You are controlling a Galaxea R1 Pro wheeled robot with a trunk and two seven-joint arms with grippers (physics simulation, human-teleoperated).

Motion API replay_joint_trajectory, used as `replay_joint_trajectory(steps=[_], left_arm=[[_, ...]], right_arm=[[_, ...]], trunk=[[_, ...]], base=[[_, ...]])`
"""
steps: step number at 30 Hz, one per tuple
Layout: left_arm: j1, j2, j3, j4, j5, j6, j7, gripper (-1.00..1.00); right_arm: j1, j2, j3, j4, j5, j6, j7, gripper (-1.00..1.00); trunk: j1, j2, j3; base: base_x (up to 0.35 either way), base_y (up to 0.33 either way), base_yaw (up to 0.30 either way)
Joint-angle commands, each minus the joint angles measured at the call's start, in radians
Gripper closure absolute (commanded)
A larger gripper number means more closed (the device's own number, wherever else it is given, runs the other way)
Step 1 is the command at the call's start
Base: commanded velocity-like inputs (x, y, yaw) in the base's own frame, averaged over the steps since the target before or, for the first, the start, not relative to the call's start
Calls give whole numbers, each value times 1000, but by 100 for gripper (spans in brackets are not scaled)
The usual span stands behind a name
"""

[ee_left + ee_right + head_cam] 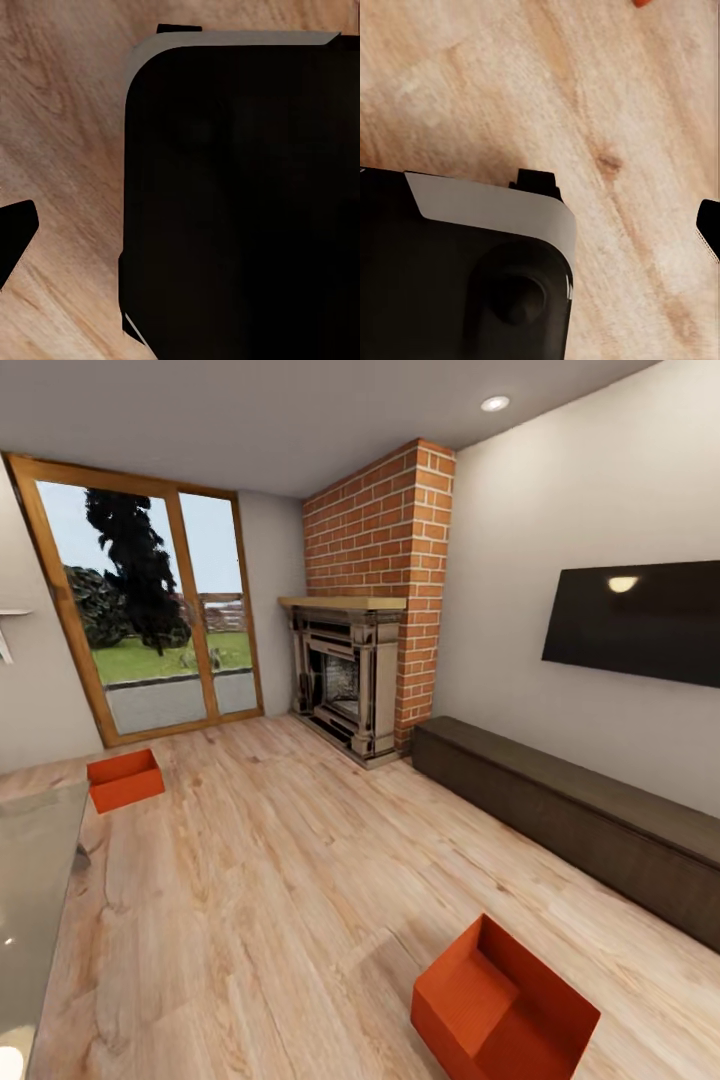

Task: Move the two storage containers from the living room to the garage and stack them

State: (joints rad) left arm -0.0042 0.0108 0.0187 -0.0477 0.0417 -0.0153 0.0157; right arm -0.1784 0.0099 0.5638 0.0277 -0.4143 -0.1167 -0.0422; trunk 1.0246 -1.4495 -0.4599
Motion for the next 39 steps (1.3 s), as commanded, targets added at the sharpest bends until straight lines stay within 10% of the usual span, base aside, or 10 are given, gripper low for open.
replay_joint_trajectory(steps=[1, 39], left_arm=[[0, 0, 1, 0, 4, -2, 1, -100], [0, 1, 3, 0, 5, -2, 3, -100]], right_arm=[[-1, 1, 8, 3, -8, -5, -2, -100], [-1, 1, 8, 3, -6, -4, -1, -100]], trunk=[[0, 0, -1], [0, 0, -1]], base=[[243, 0, 0], [156, 0, -97]])
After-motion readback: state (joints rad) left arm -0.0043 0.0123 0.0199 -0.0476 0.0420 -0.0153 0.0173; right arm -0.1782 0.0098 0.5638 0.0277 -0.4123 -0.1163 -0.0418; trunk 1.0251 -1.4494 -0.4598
